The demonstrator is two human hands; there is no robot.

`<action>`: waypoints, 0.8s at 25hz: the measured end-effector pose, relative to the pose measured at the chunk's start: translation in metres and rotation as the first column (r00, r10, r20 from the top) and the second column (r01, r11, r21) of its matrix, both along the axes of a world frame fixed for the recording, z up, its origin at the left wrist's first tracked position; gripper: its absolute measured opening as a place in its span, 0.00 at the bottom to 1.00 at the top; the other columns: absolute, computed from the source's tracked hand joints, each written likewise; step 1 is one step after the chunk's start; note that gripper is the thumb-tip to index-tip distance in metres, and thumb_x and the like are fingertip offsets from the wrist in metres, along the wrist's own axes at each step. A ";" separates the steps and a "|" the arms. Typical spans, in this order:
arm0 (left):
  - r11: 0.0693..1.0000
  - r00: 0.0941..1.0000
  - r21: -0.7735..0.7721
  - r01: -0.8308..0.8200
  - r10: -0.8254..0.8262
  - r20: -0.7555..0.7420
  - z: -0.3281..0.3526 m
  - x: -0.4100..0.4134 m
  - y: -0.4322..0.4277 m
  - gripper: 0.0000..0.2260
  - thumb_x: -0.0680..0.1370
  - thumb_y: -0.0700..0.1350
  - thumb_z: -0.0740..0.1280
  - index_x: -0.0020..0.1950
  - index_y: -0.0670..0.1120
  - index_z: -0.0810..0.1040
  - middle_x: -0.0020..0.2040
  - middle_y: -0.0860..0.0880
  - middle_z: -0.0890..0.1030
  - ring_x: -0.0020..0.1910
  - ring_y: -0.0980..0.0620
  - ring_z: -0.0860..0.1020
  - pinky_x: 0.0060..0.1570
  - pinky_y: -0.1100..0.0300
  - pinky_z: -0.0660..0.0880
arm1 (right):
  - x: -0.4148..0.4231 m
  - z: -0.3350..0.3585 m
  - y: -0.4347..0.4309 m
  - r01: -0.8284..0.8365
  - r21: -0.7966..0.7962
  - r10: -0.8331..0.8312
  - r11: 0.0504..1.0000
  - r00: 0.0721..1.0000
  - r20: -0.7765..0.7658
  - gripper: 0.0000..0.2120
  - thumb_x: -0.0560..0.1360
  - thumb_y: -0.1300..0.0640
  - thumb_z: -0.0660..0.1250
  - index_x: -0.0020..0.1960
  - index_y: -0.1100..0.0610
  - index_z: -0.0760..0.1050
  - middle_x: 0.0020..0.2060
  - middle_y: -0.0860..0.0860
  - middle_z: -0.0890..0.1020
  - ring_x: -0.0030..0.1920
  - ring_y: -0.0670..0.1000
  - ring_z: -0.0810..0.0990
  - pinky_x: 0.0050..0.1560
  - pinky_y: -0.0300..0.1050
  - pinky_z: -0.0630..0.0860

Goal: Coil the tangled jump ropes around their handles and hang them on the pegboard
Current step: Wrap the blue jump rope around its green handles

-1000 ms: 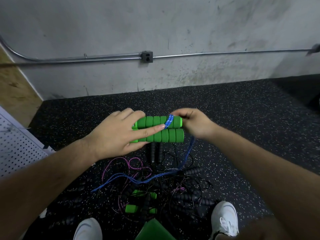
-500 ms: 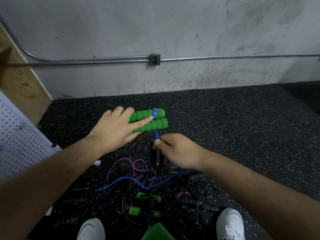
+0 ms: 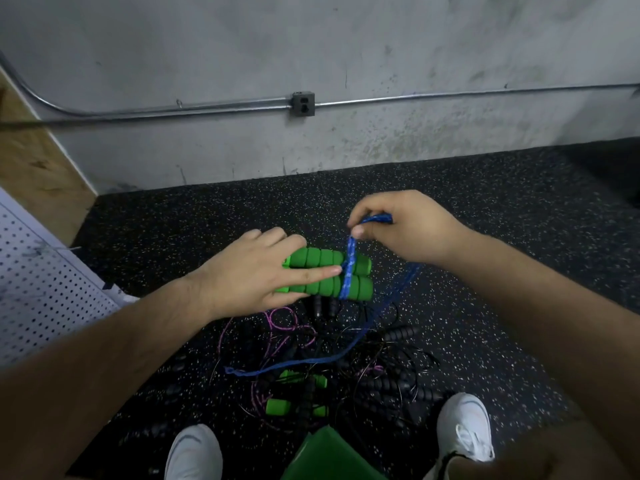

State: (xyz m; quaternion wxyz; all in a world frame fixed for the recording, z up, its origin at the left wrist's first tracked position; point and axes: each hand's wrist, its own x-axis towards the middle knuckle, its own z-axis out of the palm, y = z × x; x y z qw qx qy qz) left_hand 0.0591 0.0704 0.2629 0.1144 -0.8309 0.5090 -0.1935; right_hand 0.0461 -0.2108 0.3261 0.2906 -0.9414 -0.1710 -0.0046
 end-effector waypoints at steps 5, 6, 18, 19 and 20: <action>0.991 0.999 -0.131 0.029 -0.025 0.036 0.011 -0.004 -0.006 0.27 0.82 0.60 0.58 0.80 0.63 0.55 0.61 0.42 0.74 0.52 0.45 0.74 0.45 0.49 0.76 | 0.014 -0.031 -0.003 0.102 0.426 -0.017 0.899 0.980 -0.200 0.05 0.78 0.60 0.70 0.47 0.52 0.84 0.43 0.45 0.86 0.45 0.42 0.82 0.52 0.40 0.77; 0.987 0.998 -0.160 0.007 0.002 0.057 0.012 -0.003 -0.005 0.27 0.82 0.59 0.58 0.80 0.62 0.55 0.61 0.41 0.73 0.52 0.44 0.75 0.45 0.49 0.76 | 0.010 -0.037 0.003 0.144 0.522 0.000 0.840 0.964 -0.267 0.06 0.79 0.62 0.68 0.49 0.55 0.83 0.44 0.47 0.86 0.45 0.45 0.82 0.52 0.42 0.77; 0.930 0.920 -0.092 -0.357 0.367 0.139 -0.015 0.019 0.024 0.35 0.78 0.58 0.67 0.80 0.64 0.51 0.59 0.41 0.74 0.49 0.40 0.72 0.42 0.47 0.71 | -0.033 -0.046 0.079 0.030 0.142 0.033 0.989 0.906 -0.423 0.18 0.84 0.49 0.57 0.51 0.61 0.79 0.36 0.58 0.81 0.32 0.49 0.75 0.33 0.46 0.73; 0.933 0.922 -0.074 -0.353 0.360 0.144 -0.015 0.019 0.026 0.34 0.79 0.58 0.66 0.80 0.63 0.50 0.59 0.41 0.74 0.50 0.40 0.72 0.43 0.47 0.72 | -0.033 -0.036 0.078 -0.024 0.084 0.056 0.996 0.915 -0.399 0.18 0.84 0.50 0.58 0.48 0.62 0.79 0.36 0.57 0.82 0.30 0.48 0.75 0.31 0.44 0.73; 0.938 0.925 -0.043 -0.345 0.348 0.154 -0.016 0.020 0.027 0.33 0.79 0.59 0.64 0.80 0.63 0.49 0.60 0.41 0.73 0.50 0.41 0.72 0.43 0.47 0.72 | -0.034 -0.026 0.075 -0.073 0.021 0.076 0.997 0.928 -0.364 0.17 0.83 0.51 0.60 0.45 0.61 0.78 0.33 0.55 0.80 0.29 0.48 0.74 0.30 0.42 0.71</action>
